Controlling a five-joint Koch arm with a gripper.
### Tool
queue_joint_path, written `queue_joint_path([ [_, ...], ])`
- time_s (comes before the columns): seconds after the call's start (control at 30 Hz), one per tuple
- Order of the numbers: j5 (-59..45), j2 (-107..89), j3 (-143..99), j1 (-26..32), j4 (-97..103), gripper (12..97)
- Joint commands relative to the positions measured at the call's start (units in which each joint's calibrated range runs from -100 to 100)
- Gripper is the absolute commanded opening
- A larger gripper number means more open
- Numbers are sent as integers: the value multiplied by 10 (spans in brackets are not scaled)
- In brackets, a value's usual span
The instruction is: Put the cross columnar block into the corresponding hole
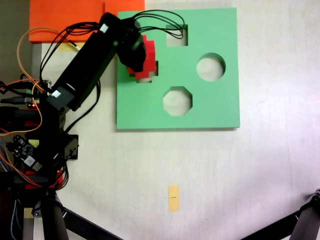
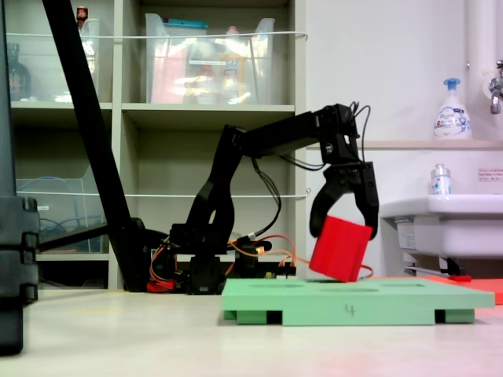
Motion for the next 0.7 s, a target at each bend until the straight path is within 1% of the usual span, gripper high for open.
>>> queue_joint_path([
  [0.0, -8, -2, 40, 2, 7, 363],
  [0.37, -13, 57, 31, -3, -1, 370],
  [0.6, -10, 61, -5, -3, -2, 424],
  [0.67, -4, 58, -17, -3, -2, 425],
])
